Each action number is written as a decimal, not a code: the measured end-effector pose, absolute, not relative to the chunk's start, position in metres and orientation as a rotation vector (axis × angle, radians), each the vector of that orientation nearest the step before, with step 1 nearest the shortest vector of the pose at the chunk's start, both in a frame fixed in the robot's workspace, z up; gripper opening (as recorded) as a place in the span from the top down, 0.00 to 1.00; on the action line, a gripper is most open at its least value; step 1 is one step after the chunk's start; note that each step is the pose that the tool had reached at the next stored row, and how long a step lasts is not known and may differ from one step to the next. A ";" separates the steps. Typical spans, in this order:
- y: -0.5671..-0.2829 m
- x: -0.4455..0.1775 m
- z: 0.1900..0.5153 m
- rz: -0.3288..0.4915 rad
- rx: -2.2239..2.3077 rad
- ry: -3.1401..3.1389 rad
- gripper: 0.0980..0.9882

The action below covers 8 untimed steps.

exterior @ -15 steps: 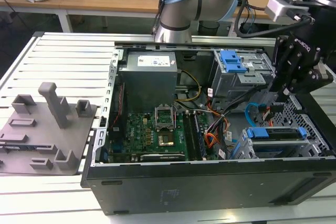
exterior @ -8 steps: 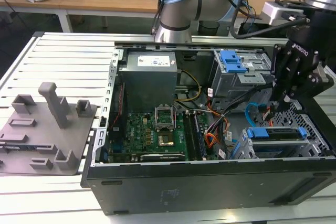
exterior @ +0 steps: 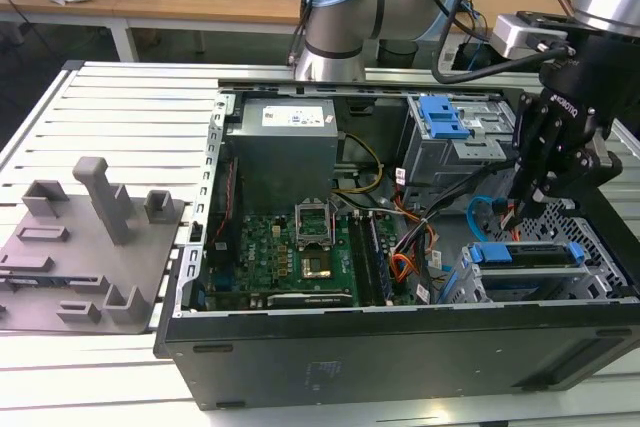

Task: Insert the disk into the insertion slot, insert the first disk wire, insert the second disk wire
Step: 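Insert the first disk wire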

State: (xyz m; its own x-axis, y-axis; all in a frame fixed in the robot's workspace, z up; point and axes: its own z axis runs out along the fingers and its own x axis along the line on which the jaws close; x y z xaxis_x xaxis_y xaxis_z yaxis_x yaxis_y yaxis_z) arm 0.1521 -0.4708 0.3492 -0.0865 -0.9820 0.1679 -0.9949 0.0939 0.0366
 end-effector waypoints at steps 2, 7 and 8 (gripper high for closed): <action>-0.471 0.152 0.349 0.130 2.016 -2.208 0.72; -0.471 0.152 0.349 0.130 2.016 -2.208 0.93; -0.471 0.152 0.349 0.130 2.016 -2.208 0.93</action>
State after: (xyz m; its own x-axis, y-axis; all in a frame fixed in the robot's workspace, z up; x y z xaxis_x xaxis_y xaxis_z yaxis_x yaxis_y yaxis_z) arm 0.1521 -0.4708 0.3490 -0.0865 -0.9820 0.1679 -0.9949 0.0939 0.0366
